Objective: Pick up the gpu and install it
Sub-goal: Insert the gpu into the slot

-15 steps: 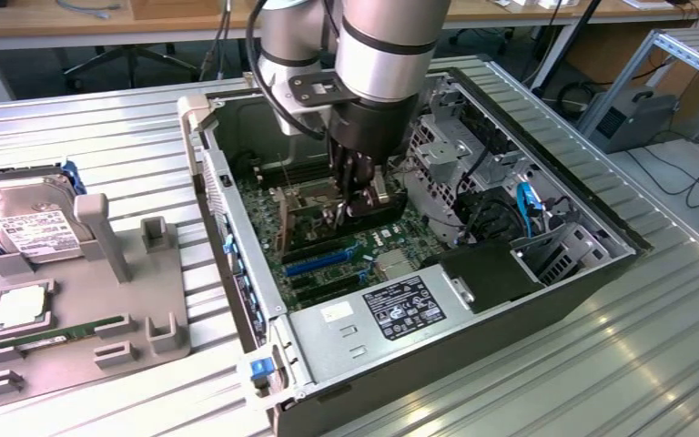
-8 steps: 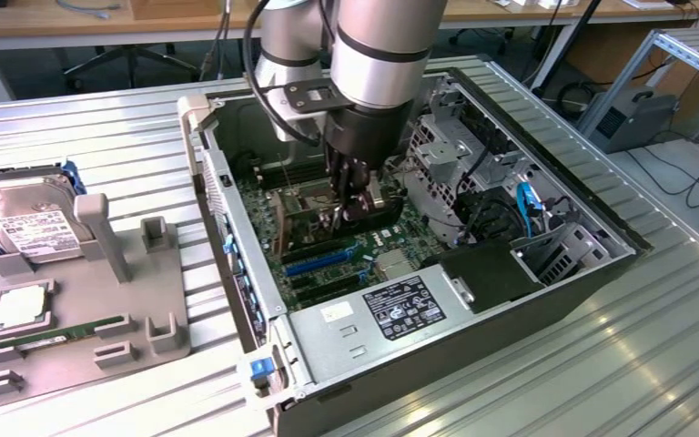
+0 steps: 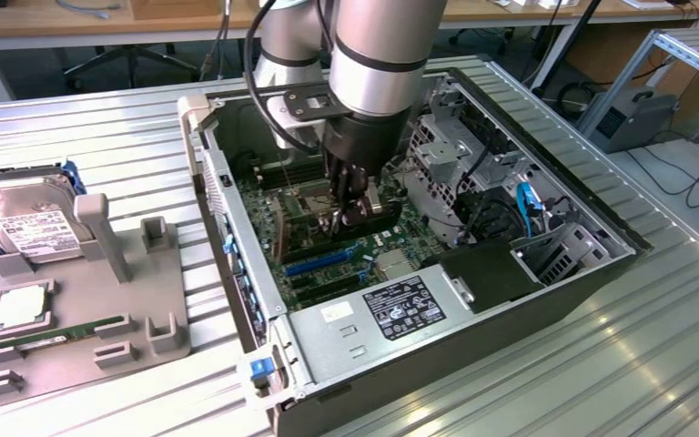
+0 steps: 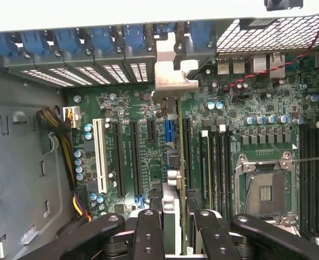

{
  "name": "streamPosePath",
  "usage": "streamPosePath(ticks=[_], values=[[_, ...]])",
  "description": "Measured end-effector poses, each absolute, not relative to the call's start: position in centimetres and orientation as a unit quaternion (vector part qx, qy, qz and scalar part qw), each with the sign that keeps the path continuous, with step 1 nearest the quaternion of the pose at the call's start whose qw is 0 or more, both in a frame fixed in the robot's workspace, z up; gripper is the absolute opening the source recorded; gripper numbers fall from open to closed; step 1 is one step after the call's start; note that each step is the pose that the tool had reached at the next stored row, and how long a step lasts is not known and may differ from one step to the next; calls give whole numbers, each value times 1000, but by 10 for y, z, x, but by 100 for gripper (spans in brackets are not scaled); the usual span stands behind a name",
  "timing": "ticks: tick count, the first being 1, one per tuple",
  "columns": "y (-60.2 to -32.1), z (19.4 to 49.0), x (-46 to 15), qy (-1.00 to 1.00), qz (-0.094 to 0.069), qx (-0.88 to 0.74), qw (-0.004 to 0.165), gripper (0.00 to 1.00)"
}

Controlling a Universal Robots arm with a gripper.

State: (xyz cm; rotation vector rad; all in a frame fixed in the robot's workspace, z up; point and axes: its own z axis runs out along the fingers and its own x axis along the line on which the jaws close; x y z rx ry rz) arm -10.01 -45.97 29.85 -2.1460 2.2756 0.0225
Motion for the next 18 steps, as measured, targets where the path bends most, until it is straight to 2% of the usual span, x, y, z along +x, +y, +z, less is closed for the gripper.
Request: streamPosePath(ticks=[18], values=[[-460,287,-108,727,7,-686,7,27]])
